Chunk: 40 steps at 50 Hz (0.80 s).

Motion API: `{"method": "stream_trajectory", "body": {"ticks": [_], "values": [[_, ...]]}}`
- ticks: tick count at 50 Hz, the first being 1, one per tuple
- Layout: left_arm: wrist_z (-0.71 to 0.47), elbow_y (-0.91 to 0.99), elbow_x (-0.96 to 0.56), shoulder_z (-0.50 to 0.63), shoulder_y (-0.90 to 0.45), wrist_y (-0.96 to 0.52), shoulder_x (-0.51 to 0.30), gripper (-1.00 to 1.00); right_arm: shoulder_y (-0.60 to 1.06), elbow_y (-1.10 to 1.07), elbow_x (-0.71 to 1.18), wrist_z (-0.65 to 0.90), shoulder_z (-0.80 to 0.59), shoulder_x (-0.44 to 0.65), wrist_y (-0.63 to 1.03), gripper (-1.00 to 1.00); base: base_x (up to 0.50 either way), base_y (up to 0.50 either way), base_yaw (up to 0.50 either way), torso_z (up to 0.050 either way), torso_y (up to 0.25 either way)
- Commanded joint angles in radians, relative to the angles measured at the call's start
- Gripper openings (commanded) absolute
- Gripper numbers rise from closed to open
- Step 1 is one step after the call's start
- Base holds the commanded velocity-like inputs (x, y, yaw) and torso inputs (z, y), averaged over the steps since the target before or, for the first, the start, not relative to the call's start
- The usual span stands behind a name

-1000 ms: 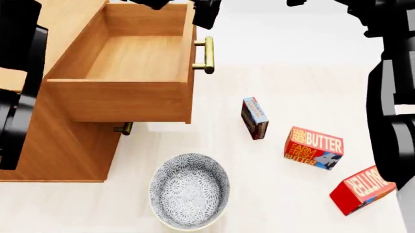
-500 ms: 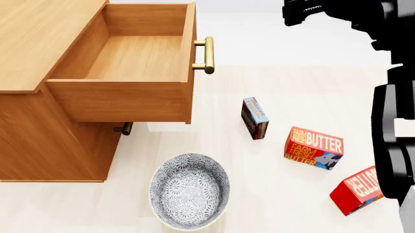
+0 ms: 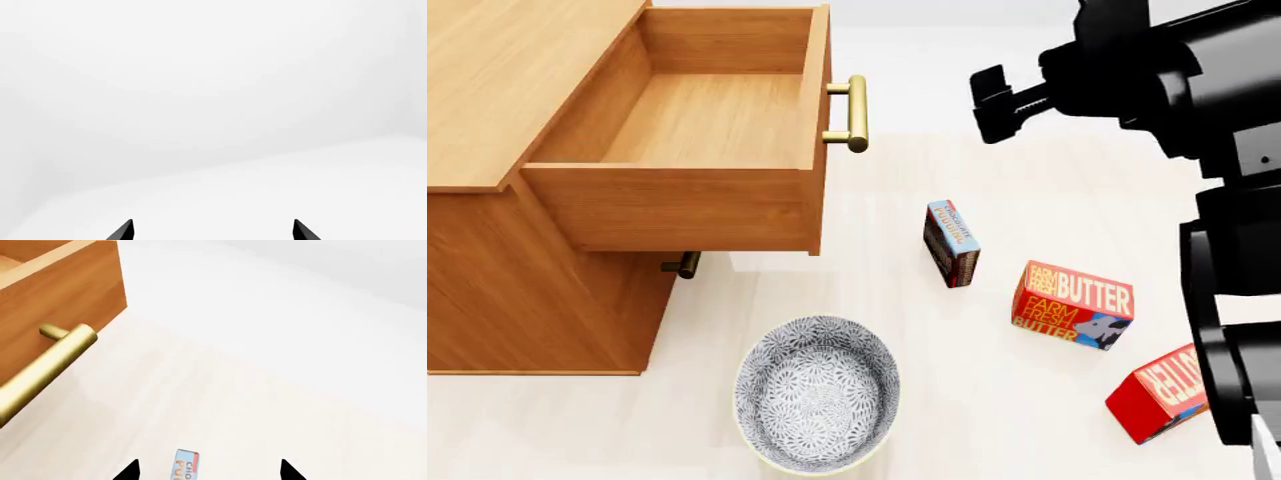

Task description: Put the chocolate pudding in the top drawer of the cabinet and close it.

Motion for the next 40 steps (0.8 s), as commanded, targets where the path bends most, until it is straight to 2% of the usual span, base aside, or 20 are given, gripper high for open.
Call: {"method": "stream_trajectory", "body": {"ticks": [1, 24, 40], "values": [[-0.036, 0.017, 0.016, -0.007, 0.010, 0.022, -0.013, 1.00, -0.054, -0.015, 0.020, -0.041, -0.046, -0.013, 0.020, 1.00, 0.00, 0.00, 0.00, 0.000, 0.000], [-0.049, 0.018, 0.021, 0.002, 0.010, 0.006, -0.011, 1.00, -0.088, 0.123, 0.018, -0.041, -0.069, -0.067, -0.085, 1.00, 0.00, 0.00, 0.00, 0.000, 0.000], [-0.053, 0.015, 0.028, 0.014, 0.003, -0.009, -0.011, 1.00, -0.060, 0.424, -0.003, 0.011, -0.040, -0.134, -0.282, 1.00, 0.00, 0.00, 0.00, 0.000, 0.000]]}}
